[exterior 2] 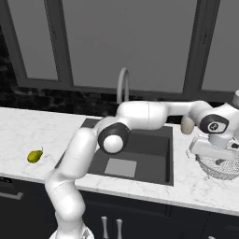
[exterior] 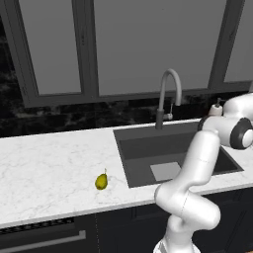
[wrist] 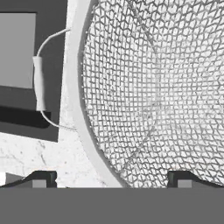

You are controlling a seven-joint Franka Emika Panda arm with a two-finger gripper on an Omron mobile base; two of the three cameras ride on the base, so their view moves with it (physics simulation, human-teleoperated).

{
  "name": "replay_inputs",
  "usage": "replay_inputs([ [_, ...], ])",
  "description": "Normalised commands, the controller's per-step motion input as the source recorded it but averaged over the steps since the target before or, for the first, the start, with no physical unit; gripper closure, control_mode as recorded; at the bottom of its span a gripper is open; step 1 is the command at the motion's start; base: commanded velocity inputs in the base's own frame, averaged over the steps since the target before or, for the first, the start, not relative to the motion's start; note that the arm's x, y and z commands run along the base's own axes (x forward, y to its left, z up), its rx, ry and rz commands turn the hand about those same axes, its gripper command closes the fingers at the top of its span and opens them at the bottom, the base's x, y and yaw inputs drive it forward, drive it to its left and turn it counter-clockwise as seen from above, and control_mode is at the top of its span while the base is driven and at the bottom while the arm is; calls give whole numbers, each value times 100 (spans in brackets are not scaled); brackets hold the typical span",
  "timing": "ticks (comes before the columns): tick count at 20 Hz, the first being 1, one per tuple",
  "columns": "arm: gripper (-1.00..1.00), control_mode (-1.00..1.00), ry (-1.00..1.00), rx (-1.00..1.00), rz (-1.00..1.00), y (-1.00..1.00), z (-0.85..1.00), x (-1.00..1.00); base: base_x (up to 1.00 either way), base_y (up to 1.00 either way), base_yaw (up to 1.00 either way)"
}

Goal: Put the colander in the sink, put the pear in the colander, and turn on the sink faucet and pour water over the colander.

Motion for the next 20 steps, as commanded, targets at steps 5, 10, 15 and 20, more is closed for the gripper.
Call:
replay_inputs([
  [5,-100,-100,-7,-9,0,43,0,-20,0,0,0],
  [10,-100,-100,-5,-13,0,18,0,-14,0,0,0],
  [15,-100,-100,-12,-22,-1,-3,0,2,0,0,0],
  [20,-100,-100,-7,-14,0,-1,-7,4,0,0,0],
])
